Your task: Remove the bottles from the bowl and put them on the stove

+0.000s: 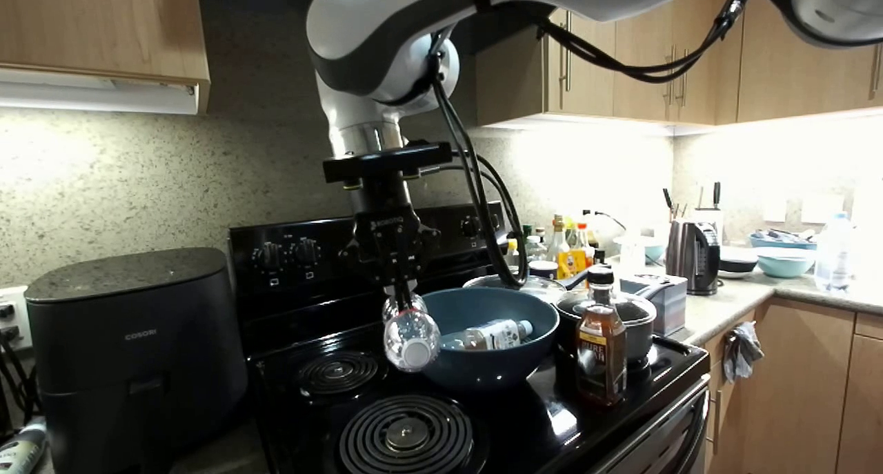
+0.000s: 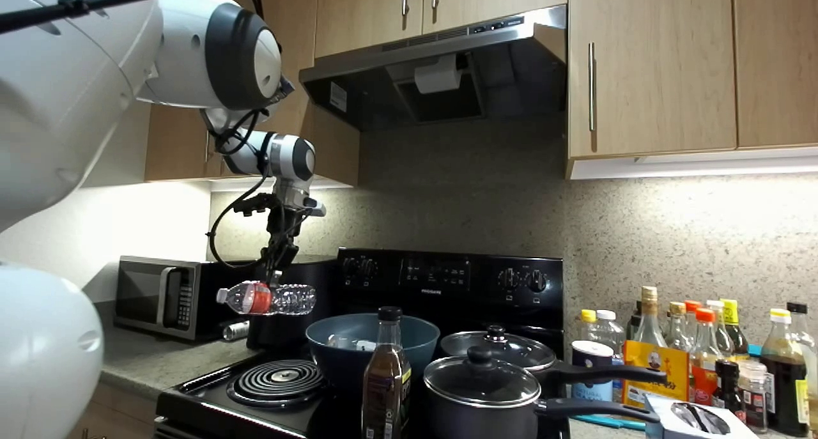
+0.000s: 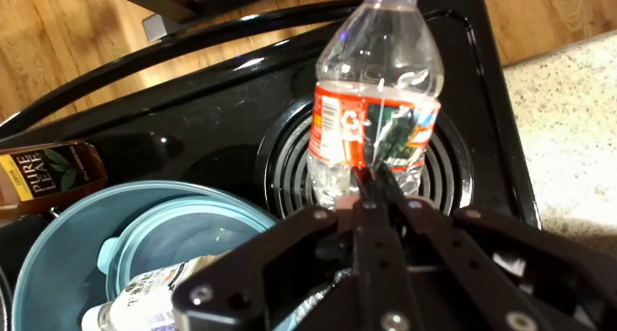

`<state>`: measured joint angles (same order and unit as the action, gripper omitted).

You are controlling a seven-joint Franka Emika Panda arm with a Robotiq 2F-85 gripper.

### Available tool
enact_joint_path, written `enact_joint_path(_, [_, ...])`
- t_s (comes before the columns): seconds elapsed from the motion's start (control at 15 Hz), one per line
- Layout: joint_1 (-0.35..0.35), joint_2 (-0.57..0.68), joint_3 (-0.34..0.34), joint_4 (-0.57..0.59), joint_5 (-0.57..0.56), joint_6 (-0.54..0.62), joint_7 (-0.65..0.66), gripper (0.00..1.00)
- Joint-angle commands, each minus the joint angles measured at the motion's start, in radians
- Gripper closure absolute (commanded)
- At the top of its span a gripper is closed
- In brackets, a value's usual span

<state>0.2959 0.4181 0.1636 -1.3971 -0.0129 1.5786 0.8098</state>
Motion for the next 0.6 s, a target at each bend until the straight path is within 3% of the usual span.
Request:
enact_joint_path(0.0, [0.014,0.006,-0.018,0.007,0.006,-0.003,-0.003,0.96])
enact_joint_path(0.53, [0.053,0.045,-0.013,0.030,-0.013,-0.033,-0.016,0.99])
